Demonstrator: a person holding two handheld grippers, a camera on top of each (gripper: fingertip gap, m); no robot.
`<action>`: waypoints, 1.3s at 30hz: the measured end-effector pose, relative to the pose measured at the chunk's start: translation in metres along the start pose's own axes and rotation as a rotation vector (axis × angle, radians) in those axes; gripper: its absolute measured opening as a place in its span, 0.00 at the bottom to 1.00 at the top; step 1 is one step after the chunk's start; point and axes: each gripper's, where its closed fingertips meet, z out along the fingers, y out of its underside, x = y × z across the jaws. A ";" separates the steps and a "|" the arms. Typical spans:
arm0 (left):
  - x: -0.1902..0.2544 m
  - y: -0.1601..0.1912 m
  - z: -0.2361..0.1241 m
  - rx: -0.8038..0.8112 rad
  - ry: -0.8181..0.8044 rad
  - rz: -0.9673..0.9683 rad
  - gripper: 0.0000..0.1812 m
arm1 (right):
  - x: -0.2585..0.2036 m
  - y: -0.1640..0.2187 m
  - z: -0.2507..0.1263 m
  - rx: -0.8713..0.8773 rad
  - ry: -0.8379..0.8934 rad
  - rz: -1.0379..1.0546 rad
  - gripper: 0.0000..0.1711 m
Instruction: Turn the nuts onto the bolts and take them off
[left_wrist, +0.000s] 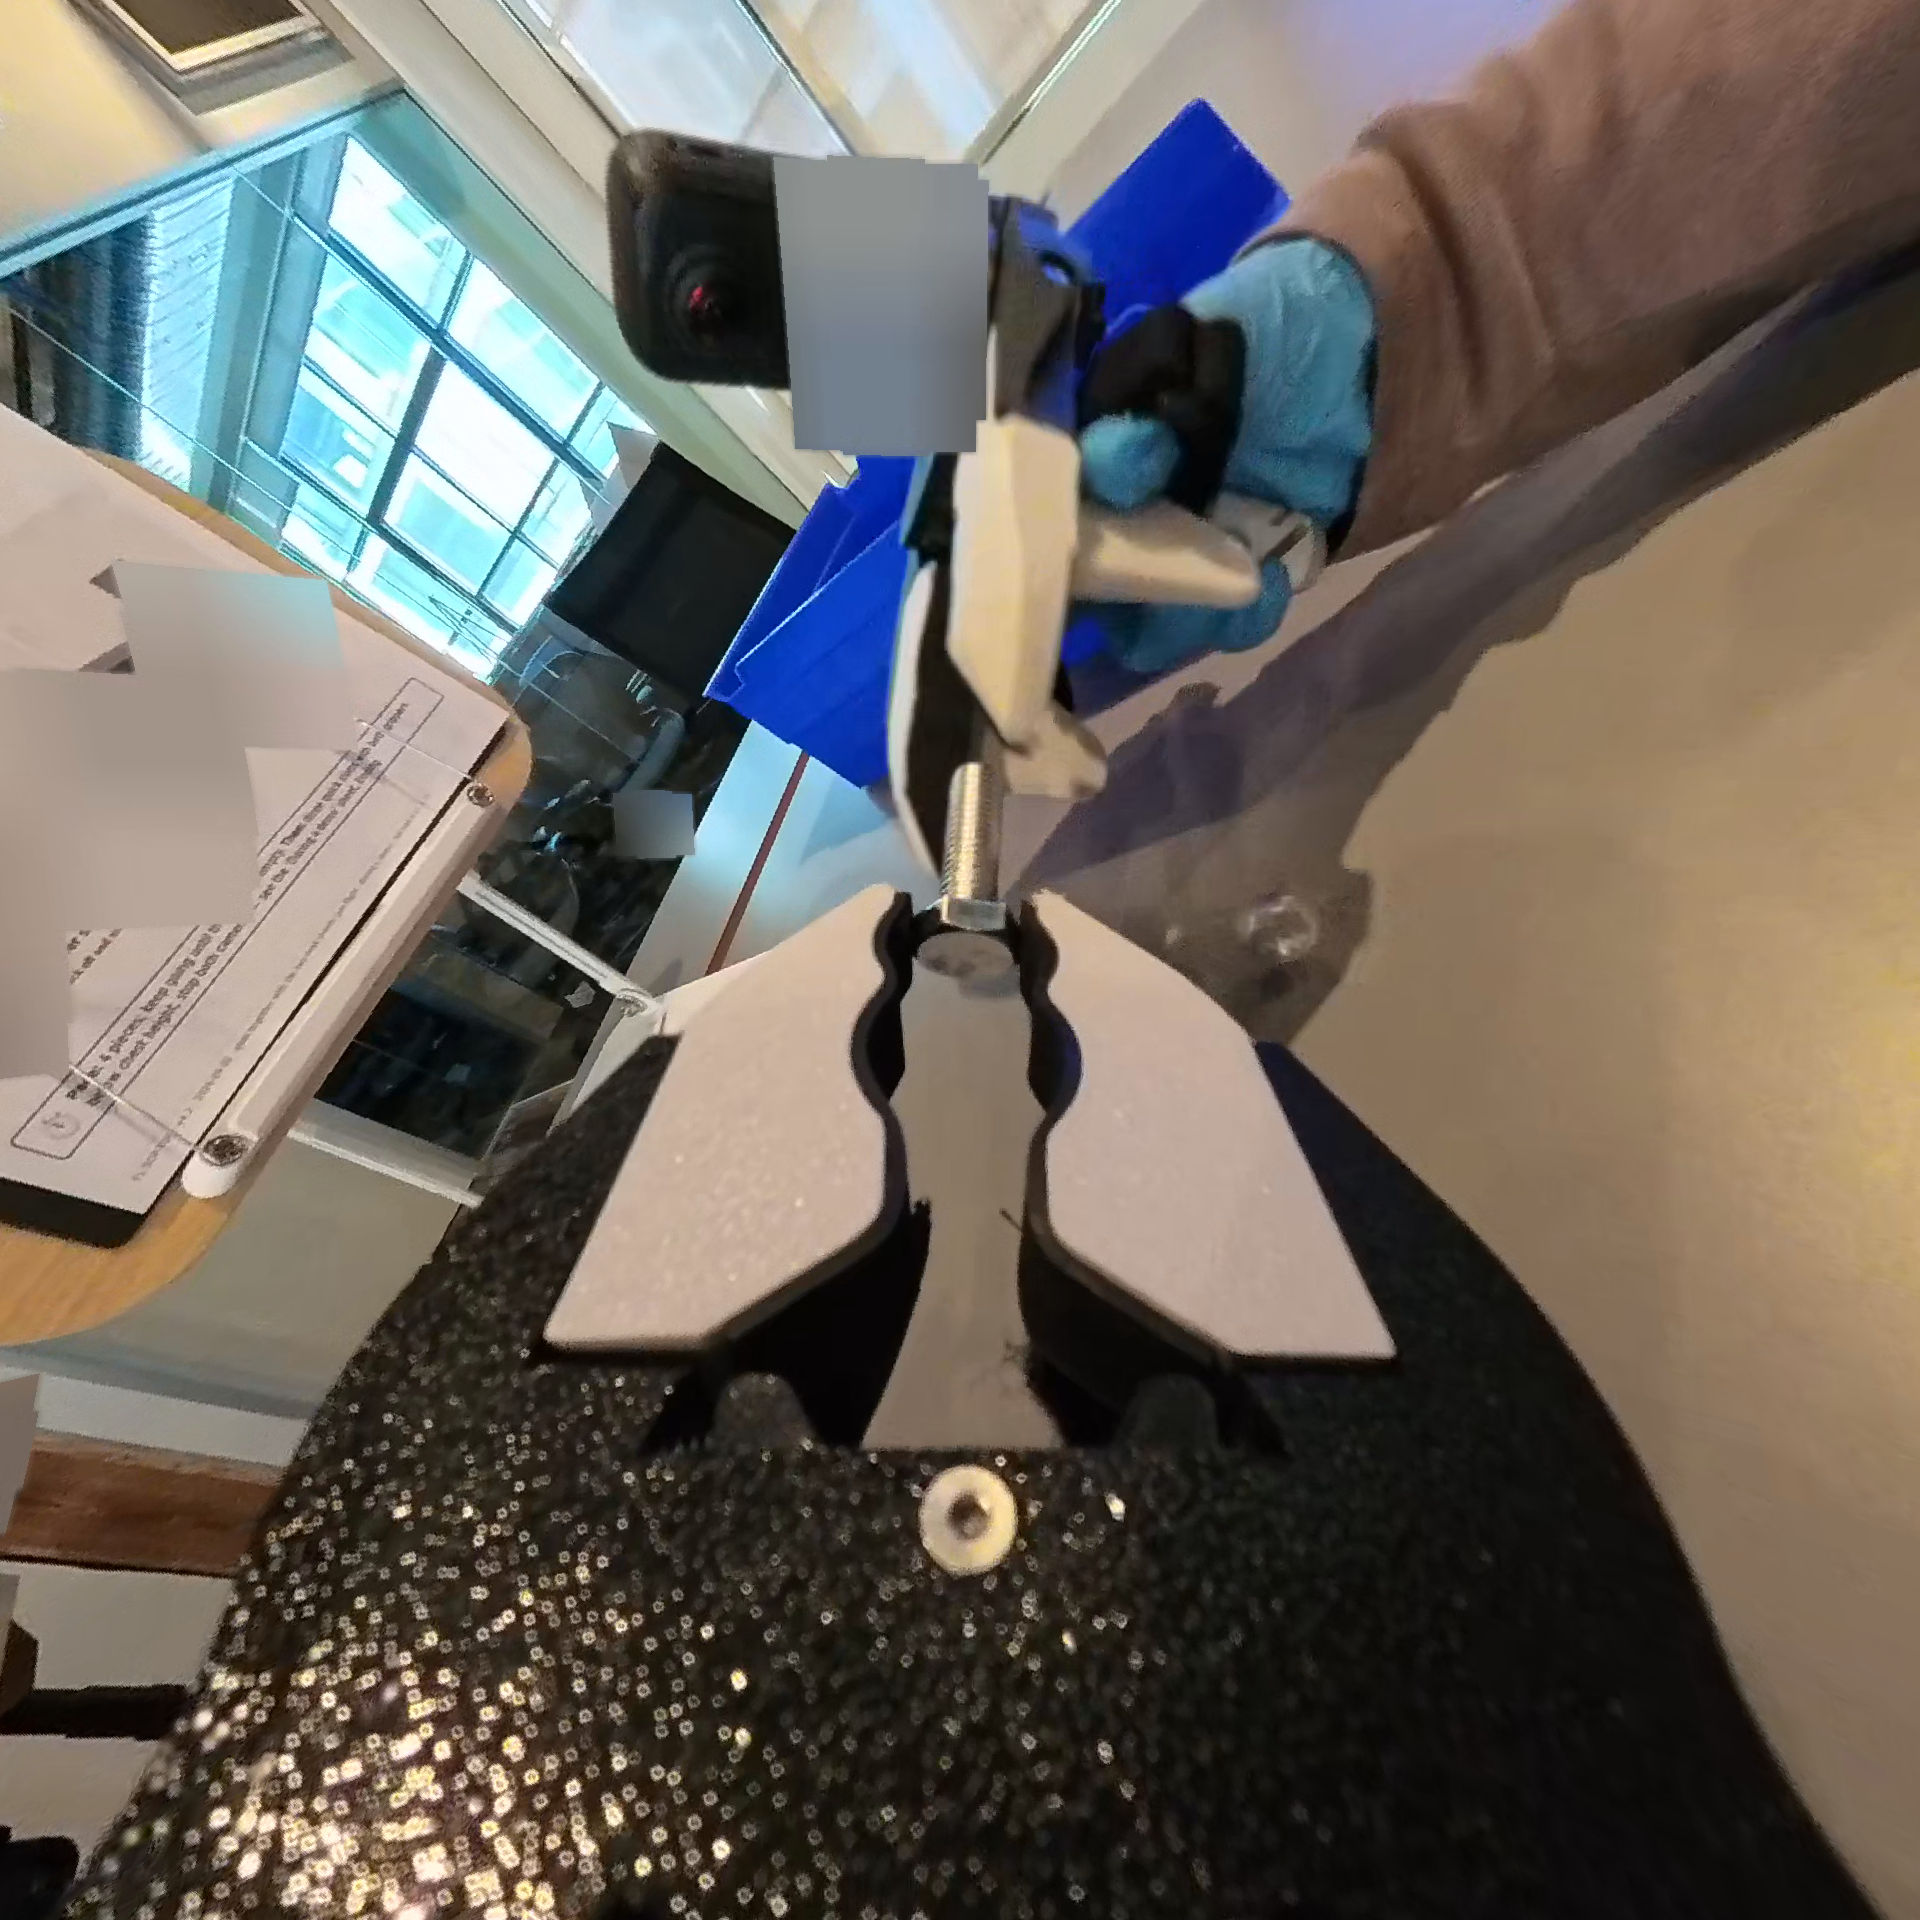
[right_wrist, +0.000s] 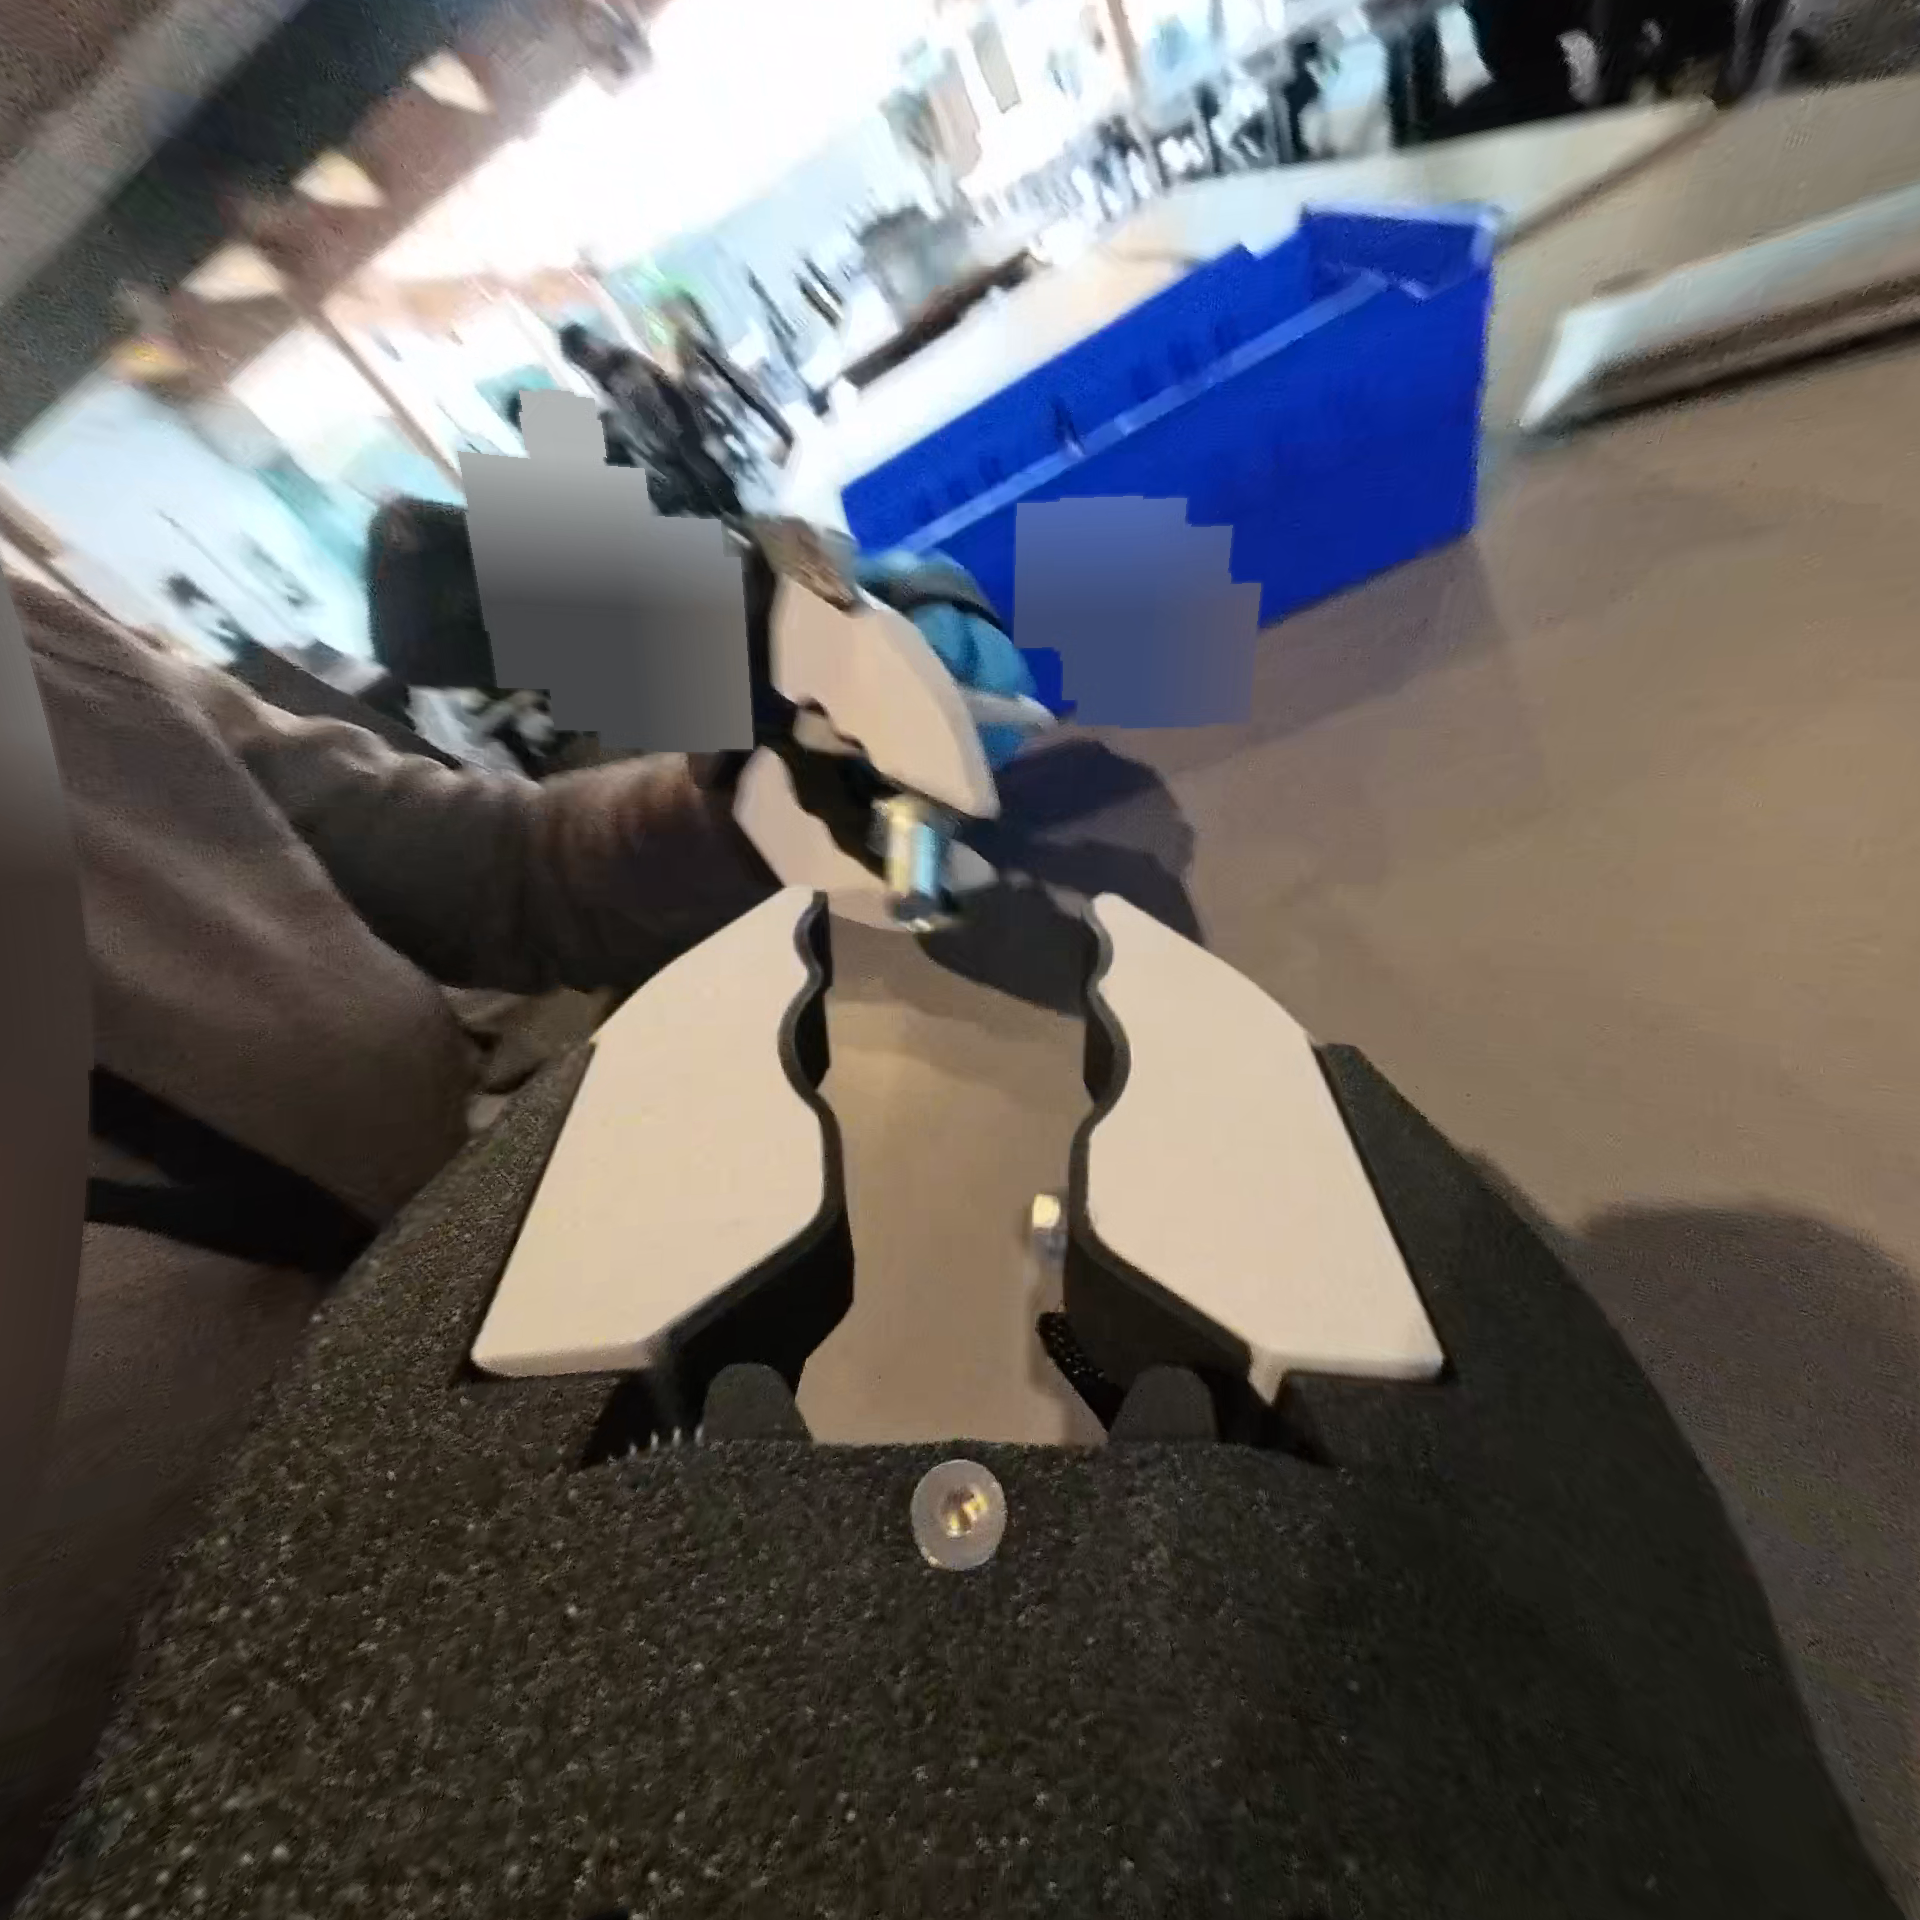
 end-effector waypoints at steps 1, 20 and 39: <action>0.000 0.002 0.000 -0.011 0.001 0.001 0.11 | 0.007 0.008 0.000 -0.042 0.041 -0.005 0.25; -0.042 0.045 -0.004 -0.201 -0.310 -0.110 0.11 | 0.065 -0.042 -0.025 0.210 0.744 -0.440 0.08; -0.020 0.027 0.003 -0.117 -0.260 -0.193 0.11 | -0.051 0.148 -0.088 -0.346 0.473 -0.109 0.18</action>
